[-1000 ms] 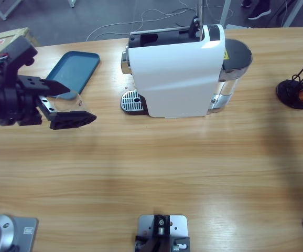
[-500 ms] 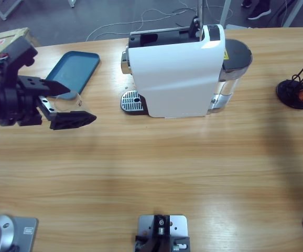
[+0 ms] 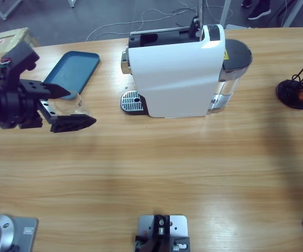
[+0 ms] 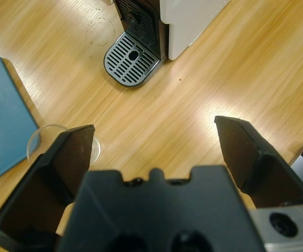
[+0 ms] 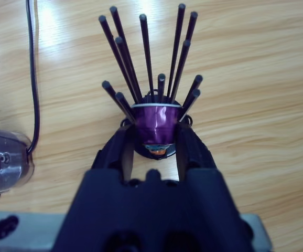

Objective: Pour coffee

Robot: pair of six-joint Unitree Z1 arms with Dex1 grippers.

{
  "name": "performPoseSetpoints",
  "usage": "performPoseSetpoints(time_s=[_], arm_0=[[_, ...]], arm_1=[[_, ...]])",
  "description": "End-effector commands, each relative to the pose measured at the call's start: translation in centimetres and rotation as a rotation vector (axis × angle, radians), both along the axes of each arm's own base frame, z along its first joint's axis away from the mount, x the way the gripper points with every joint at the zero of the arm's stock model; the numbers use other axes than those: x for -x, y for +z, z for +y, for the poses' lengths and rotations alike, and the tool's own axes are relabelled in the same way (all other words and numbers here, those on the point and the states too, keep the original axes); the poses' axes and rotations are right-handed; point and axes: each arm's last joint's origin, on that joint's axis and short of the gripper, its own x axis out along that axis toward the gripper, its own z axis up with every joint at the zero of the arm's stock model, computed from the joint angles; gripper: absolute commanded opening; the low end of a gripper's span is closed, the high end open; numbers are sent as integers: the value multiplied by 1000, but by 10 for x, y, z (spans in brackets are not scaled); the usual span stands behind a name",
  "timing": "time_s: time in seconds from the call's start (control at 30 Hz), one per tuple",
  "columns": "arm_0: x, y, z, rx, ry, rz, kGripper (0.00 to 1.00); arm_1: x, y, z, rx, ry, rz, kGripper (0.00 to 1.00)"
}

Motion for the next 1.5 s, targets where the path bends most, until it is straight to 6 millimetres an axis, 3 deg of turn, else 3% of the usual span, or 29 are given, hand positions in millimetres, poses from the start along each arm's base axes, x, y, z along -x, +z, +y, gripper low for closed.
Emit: performPoseSetpoints(time_s=[0.03,0.2,0.87,0.93,1.07,1.13,1.3,1.5], arm_0=[[3,-6,1,-4,0,9,991],[4,-6,1,-1,-4,7,991],[5,-7,0,-5,-8,9,991],[5,-8,1,-5,-8,10,991],[6,-8,1,-6,-7,9,991],[6,-8,1,-6,-7,9,991],[7,-9,3,-9,-7,12,991],[7,-10,4,-8,-8,11,991]], arm_1=[[19,-3,-5,4,-1,23,302],[23,-4,-6,15,-12,17,315],[7,-6,-7,1,-10,4,295],[6,-6,-7,-1,0,0,178],[6,-7,-6,-8,18,5,154],[7,-8,-5,-10,30,8,58],[9,-7,-5,-11,39,6,0],[14,3,-6,-7,33,-32,0]])
